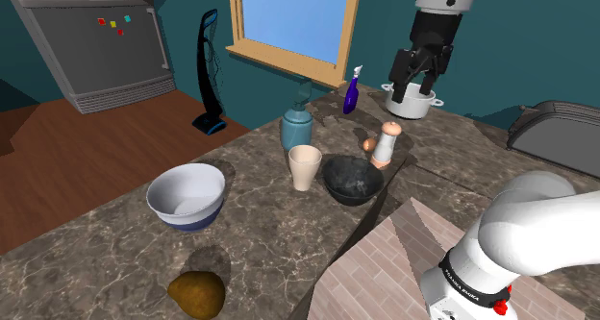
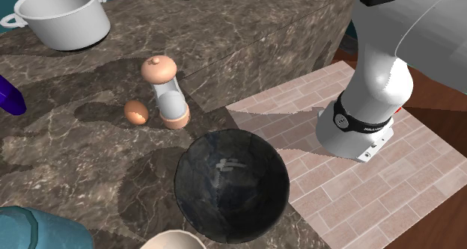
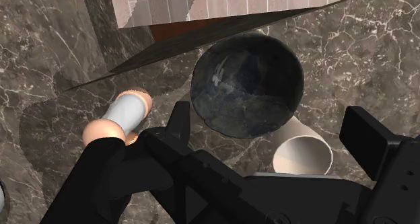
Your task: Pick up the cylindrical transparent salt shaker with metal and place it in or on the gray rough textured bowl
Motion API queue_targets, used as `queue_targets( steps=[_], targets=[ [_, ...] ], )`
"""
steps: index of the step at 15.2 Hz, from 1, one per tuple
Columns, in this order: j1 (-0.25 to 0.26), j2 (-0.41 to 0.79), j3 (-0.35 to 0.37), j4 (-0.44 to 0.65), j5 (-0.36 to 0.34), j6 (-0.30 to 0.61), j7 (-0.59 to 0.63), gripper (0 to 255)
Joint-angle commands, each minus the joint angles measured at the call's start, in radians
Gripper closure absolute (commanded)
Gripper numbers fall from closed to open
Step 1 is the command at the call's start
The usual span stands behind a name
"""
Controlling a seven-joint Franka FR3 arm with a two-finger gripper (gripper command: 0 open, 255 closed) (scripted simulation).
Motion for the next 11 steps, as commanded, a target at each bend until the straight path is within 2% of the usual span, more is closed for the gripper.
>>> queue_targets(
  steps=[1, 11],
  targets=[
    [0.000, 0.000, 0.000, 0.000, 0.000, 0.000, 0.000, 0],
    [-0.056, 0.124, -0.143, -0.129, -0.127, 0.285, -0.156, 0]
  ],
)
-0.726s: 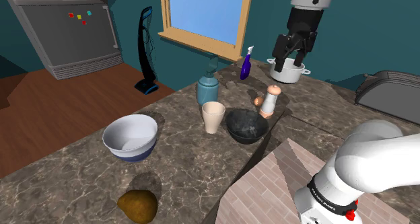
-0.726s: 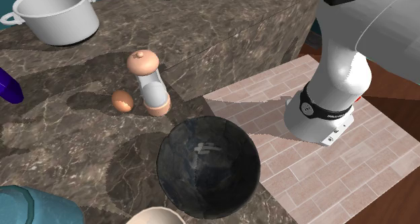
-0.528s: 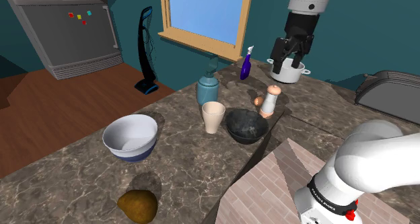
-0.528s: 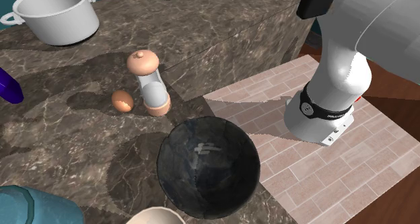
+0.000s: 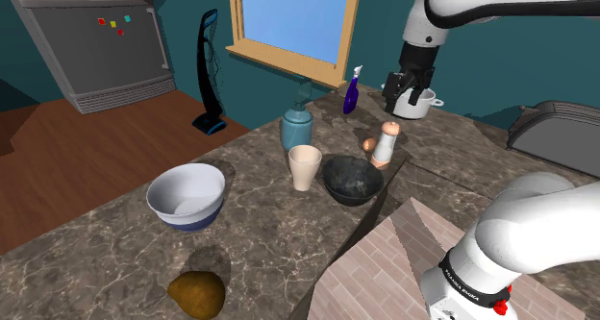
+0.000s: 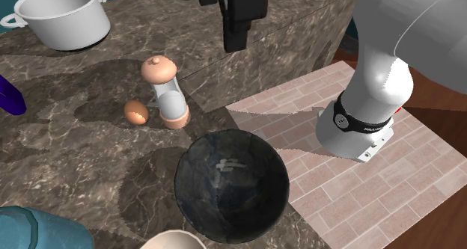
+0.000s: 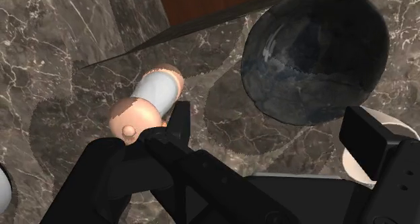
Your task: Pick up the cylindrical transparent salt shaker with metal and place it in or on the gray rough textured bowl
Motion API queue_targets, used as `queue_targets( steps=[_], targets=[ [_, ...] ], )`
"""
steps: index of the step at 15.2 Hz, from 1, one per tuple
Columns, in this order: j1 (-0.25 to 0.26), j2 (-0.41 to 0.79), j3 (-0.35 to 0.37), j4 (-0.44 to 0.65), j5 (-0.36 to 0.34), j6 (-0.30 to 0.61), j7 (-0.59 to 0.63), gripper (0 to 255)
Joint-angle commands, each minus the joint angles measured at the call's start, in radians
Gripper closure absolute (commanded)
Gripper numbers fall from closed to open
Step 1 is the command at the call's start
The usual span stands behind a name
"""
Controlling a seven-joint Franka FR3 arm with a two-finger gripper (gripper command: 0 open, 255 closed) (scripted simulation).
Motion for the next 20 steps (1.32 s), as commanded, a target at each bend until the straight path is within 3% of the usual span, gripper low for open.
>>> queue_targets(
  steps=[1, 8, 14, 20],
  targets=[
    [-0.011, 0.033, -0.028, -0.016, -0.023, 0.058, -0.029, 0],
    [-0.044, 0.208, -0.132, -0.017, -0.080, 0.266, -0.129, 0],
    [-0.060, 0.398, -0.217, 0.036, -0.087, 0.431, -0.221, 0],
    [-0.063, 0.458, -0.236, 0.009, -0.082, 0.522, -0.237, 0]
  ],
)
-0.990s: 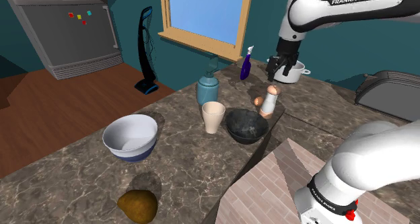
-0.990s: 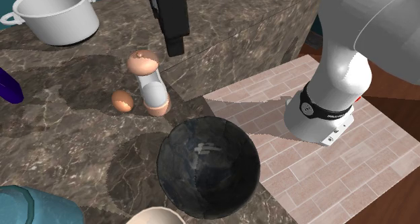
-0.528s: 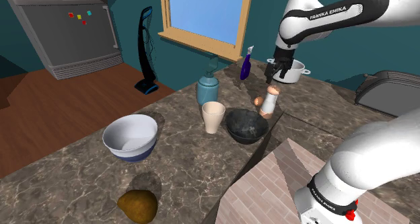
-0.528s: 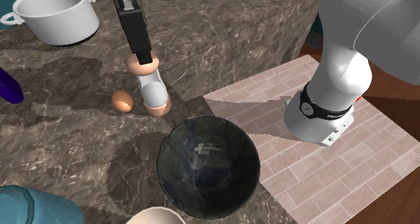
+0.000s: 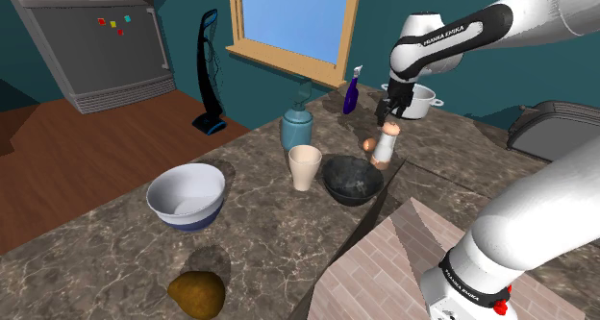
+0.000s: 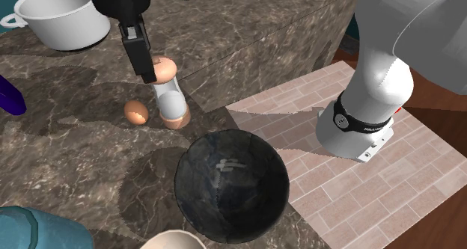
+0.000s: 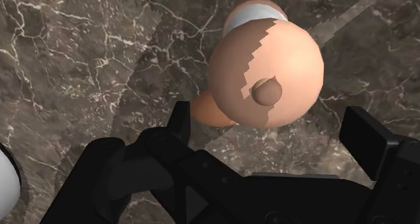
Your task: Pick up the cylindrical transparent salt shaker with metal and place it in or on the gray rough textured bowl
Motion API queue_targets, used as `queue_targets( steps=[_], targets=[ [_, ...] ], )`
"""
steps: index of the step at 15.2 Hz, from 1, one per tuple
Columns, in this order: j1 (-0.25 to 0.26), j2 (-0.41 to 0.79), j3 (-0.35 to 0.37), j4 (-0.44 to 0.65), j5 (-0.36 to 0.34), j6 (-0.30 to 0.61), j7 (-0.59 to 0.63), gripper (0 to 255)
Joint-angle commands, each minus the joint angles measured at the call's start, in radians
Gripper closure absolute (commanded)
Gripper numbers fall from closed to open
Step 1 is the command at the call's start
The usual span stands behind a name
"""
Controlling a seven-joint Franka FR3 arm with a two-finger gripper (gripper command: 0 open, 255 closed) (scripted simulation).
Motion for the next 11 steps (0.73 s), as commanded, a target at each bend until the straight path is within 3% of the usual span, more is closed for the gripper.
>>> queue_targets(
  steps=[1, 10, 11],
  targets=[
    [0.000, 0.018, -0.004, -0.014, 0.002, 0.033, -0.001, 0],
    [0.000, 0.031, -0.007, -0.025, 0.003, 0.056, -0.003, 0],
    [0.000, 0.031, -0.007, -0.025, 0.003, 0.056, -0.003, 255]
  ],
)
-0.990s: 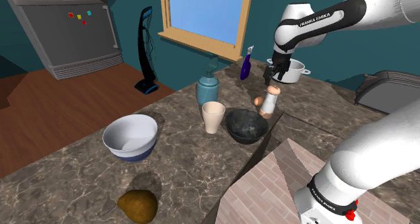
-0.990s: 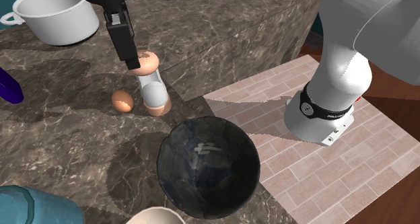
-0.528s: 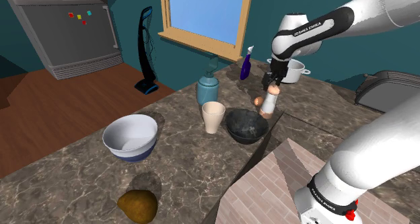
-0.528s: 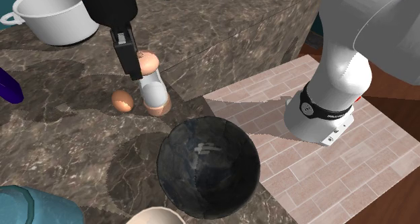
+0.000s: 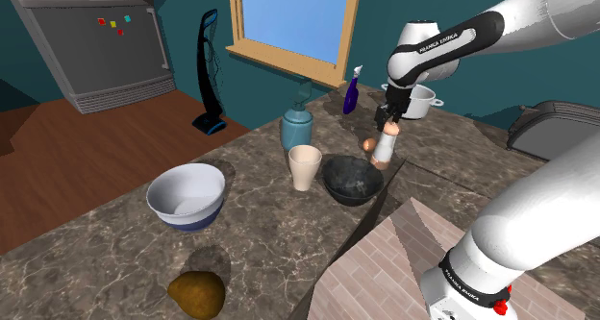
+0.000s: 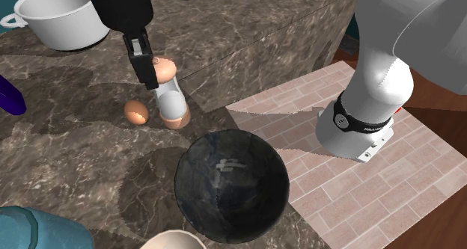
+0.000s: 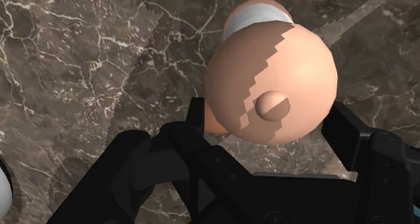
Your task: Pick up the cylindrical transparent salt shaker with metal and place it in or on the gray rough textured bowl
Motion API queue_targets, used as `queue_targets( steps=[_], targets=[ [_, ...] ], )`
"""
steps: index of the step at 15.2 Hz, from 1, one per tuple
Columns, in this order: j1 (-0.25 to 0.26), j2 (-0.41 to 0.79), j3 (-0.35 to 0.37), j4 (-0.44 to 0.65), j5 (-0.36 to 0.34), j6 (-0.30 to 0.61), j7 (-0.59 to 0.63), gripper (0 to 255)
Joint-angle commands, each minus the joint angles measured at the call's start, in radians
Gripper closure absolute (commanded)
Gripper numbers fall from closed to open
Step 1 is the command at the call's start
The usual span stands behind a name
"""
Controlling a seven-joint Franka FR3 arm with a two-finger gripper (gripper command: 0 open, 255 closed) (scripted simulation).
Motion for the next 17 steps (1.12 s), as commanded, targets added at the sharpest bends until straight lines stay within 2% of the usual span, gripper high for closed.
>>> queue_targets(
  steps=[1, 9, 17],
  targets=[
    [0.000, 0.001, 0.000, -0.001, 0.000, 0.000, 0.000, 255],
    [0.000, 0.001, 0.000, -0.001, 0.000, 0.000, 0.000, 255],
    [0.001, -0.051, 0.012, 0.065, -0.002, -0.116, 0.000, 255]
  ],
)
